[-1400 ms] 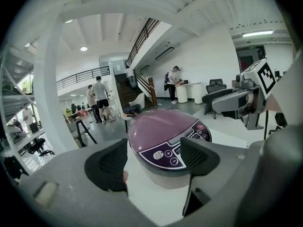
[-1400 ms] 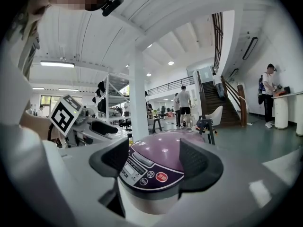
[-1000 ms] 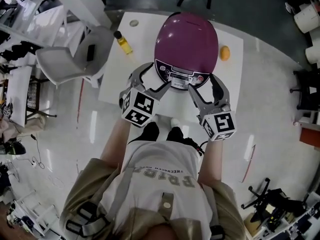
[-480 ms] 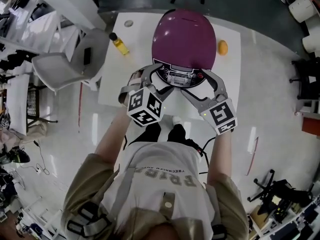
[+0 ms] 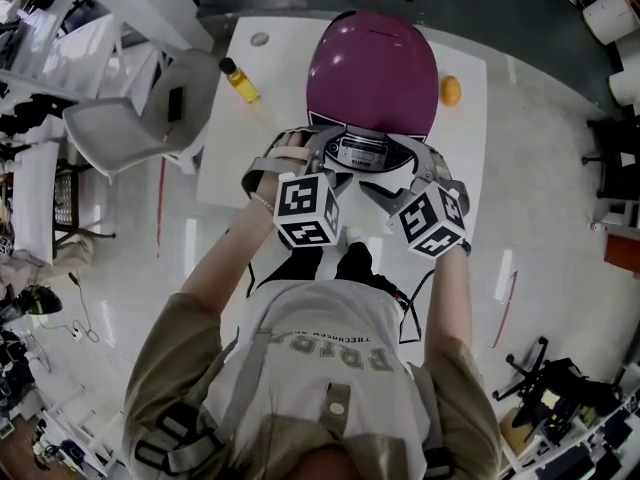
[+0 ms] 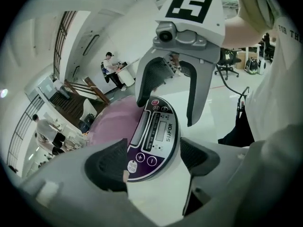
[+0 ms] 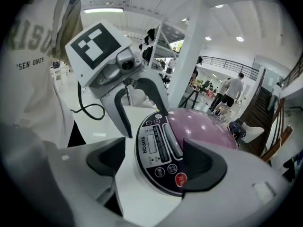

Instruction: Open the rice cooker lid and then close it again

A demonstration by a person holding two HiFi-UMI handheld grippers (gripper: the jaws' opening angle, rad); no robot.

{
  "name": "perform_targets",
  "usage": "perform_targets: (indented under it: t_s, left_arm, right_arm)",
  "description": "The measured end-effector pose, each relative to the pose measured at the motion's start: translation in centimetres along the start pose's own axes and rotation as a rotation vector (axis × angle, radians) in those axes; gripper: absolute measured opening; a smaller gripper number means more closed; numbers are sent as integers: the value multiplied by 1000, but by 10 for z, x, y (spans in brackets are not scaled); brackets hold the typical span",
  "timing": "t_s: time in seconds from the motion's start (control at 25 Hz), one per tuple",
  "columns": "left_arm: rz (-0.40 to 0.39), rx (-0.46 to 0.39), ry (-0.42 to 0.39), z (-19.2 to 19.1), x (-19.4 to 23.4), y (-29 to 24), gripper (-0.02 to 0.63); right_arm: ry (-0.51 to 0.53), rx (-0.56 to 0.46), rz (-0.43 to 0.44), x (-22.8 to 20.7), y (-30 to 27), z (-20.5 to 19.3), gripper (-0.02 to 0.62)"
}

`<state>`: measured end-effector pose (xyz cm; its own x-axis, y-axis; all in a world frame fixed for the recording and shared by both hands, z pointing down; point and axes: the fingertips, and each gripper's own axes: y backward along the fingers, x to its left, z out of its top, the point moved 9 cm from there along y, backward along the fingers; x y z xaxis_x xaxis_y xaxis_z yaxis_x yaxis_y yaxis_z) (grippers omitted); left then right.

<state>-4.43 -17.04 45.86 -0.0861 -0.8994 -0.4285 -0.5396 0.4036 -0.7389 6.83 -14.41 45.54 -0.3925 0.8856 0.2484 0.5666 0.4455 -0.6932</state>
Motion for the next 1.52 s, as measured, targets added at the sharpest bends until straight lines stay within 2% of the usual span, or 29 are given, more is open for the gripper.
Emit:
perform_targets:
  t_s: [0.24, 0.44, 1.04, 1.32, 1.52]
  left_arm:
    - [-26, 55, -93, 6, -2, -10, 364]
    - [-31, 101, -159, 8, -6, -18, 365]
    - [-22, 181, -234, 11, -10, -27, 367]
    - [-30, 189, -237, 12, -10, -27, 365]
    - [-33, 195, -242, 13, -10, -27, 365]
  right_arm:
    - [106, 127, 27, 4, -15, 1, 354]
    - [153, 186, 34, 6, -22, 3, 355]
    - [223, 278, 36, 11, -32, 1, 360]
    - [207, 281, 31, 11, -33, 2, 360]
    - [177, 286, 68, 9, -31, 4, 375]
